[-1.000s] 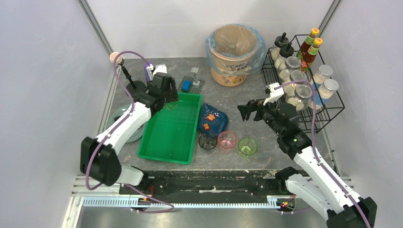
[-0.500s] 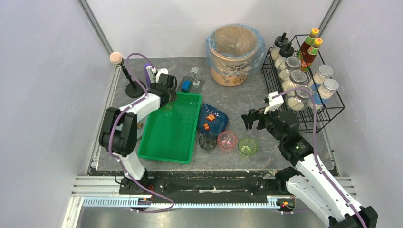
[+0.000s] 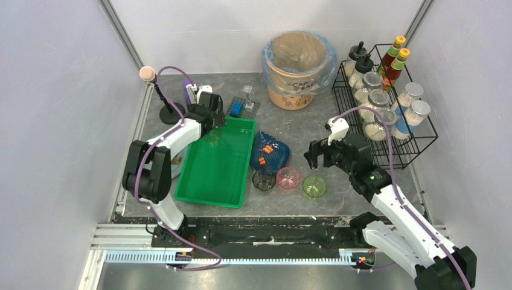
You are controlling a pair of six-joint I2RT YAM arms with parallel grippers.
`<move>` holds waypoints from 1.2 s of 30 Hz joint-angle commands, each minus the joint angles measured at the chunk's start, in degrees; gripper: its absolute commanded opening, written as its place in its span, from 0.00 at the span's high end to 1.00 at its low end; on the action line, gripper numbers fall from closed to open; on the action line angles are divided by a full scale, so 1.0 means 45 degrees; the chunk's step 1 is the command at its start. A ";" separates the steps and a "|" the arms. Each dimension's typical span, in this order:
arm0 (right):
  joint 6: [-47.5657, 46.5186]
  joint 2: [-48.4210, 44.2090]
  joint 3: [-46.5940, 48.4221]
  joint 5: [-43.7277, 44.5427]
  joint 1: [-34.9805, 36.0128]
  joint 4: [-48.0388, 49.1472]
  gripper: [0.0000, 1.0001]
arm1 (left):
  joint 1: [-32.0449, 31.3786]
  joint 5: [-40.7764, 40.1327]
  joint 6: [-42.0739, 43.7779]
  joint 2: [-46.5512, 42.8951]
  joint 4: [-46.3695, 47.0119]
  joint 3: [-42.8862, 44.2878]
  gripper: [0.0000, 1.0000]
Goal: Clear the kitchen counter
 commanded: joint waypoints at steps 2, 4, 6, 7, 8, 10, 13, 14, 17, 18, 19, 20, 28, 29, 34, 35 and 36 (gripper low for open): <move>-0.0213 0.0776 0.2023 0.0203 0.0045 -0.2655 0.02 | 0.0055 0.0588 0.0246 -0.1767 -0.0378 0.0052 0.11; -0.0017 0.1031 0.2600 0.0300 0.0049 -0.3672 0.02 | 0.0036 0.0818 0.0142 -0.2247 -0.0943 0.0123 0.11; 0.0310 0.1225 0.3043 0.0415 0.0030 -0.4693 0.02 | -0.0012 0.1291 0.0036 -0.2647 -0.1809 0.0370 0.10; 0.0476 0.1299 0.3155 0.0385 0.0042 -0.5064 0.02 | -0.0046 0.1557 -0.0074 -0.2850 -0.2312 0.0502 0.10; 0.0656 0.1319 0.3229 0.0295 0.0043 -0.5444 0.02 | -0.0119 0.1984 -0.0123 -0.3137 -0.2680 0.0535 0.11; 0.1054 0.1308 0.3208 0.0114 0.0039 -0.5915 0.03 | -0.0272 0.2757 -0.0246 -0.3799 -0.3278 0.0414 0.11; 0.1529 0.1309 0.3085 -0.0325 0.0045 -0.6268 0.09 | -0.0713 0.3825 -0.0455 -0.5139 -0.3873 -0.0279 0.11; 0.1704 0.1322 0.2983 -0.0479 0.0049 -0.6279 0.12 | -0.0904 0.4199 -0.0542 -0.5688 -0.3947 -0.0566 0.11; 0.2237 0.1382 0.2410 -0.0830 0.0022 -0.5850 0.18 | -0.1444 0.4804 -0.0833 -0.7118 -0.4218 -0.1476 0.11; 0.2393 0.1441 0.2208 -0.0939 0.0059 -0.5733 0.20 | -0.1581 0.4948 -0.0910 -0.7588 -0.4335 -0.1736 0.11; 0.2521 0.1545 0.2003 -0.1064 0.0035 -0.5611 0.23 | -0.1669 0.5037 -0.1005 -0.7959 -0.4414 -0.1894 0.11; 0.2638 0.1654 0.1876 -0.1115 0.0043 -0.5564 0.26 | -0.1747 0.5081 -0.1123 -0.8242 -0.4489 -0.2091 0.11; 0.3170 0.1715 0.0931 -0.1269 0.0045 -0.5496 0.37 | -0.2250 0.5611 -0.1407 -0.9251 -0.5074 -0.2545 0.11; 0.3107 0.1673 0.0749 -0.1222 0.0033 -0.5550 0.37 | -0.2368 0.5590 -0.1462 -0.9302 -0.5121 -0.2571 0.11; 0.2504 0.1630 0.1096 -0.1306 0.0042 -0.6458 0.39 | -0.3563 0.4892 -0.2238 -0.9065 -0.5175 -0.2433 0.11; 0.2312 0.1479 0.1073 -0.1196 0.0030 -0.6615 0.39 | -0.3844 0.4843 -0.2362 -0.8949 -0.5227 -0.2363 0.11; 0.2198 0.1327 0.0863 -0.0926 0.0028 -0.6620 0.39 | -0.4207 0.4640 -0.2462 -0.8848 -0.5243 -0.2354 0.11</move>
